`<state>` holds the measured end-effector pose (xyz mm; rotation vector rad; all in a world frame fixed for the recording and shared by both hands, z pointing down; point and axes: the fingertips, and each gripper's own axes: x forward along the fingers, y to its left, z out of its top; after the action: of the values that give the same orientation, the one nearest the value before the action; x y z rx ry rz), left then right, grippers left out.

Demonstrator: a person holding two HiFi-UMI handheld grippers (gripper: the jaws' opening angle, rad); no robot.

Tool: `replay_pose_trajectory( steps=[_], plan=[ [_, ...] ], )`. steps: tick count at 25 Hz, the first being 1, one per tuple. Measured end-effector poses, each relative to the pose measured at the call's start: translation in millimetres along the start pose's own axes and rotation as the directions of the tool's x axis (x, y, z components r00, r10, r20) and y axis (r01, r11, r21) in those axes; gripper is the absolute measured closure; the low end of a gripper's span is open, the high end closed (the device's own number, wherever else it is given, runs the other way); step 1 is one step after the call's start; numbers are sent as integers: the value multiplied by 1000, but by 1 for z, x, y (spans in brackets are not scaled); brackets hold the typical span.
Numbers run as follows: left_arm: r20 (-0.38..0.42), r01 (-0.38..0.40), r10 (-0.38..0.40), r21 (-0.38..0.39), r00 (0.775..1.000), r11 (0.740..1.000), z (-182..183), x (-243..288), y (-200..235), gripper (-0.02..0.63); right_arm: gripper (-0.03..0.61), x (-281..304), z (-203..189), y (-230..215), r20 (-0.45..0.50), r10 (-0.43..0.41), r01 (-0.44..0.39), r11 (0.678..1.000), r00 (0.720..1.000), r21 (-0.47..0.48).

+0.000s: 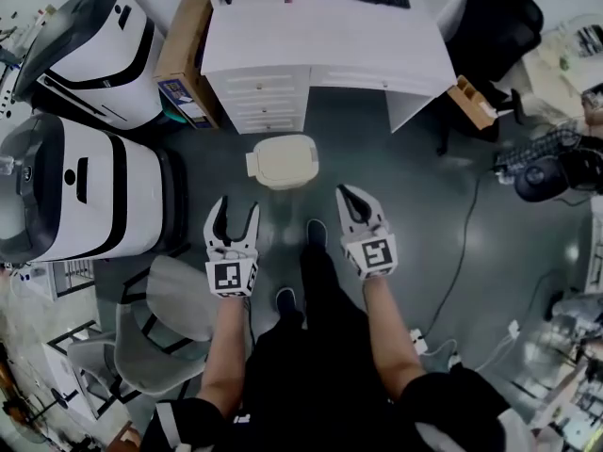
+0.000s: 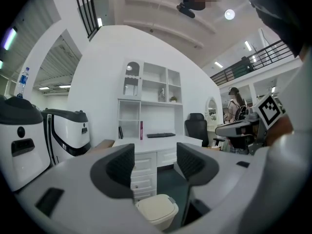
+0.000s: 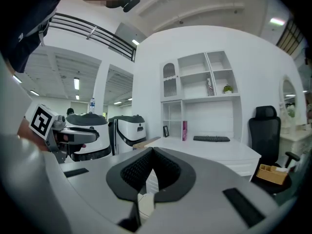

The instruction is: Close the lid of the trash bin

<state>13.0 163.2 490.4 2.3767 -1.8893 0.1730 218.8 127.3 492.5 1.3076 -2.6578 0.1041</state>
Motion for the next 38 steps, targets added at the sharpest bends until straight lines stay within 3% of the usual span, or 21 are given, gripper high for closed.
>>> replay_pose_trajectory(
  steps=[7,12,24,28,32,35,38],
  plan=[
    [60,14,-15,23,998,1000,28,-46,-17,354,574,-48,17,28,43,-34,33,999,998,32],
    [62,18,-23,85,998,996,36,-79,-17,354,574,-69,28,47,62,-32,30,999,998,26],
    [83,62,-69,84,994,995,55,-138,-30,354,574,-115,43,87,75,-62,63,998,995,-17],
    [101,87,-100,128,990,988,65,-157,-38,354,574,-137,60,99,126,-68,69,998,990,-1],
    [128,87,-97,78,987,993,81,-174,-47,354,574,-158,65,102,122,-77,79,997,989,-10],
    [117,84,-98,122,988,989,83,-186,-53,354,574,-174,65,102,119,-79,80,997,990,-7],
    [111,68,-81,117,991,991,87,-195,-60,354,574,-187,66,102,112,-66,67,998,992,-2]
  ],
)
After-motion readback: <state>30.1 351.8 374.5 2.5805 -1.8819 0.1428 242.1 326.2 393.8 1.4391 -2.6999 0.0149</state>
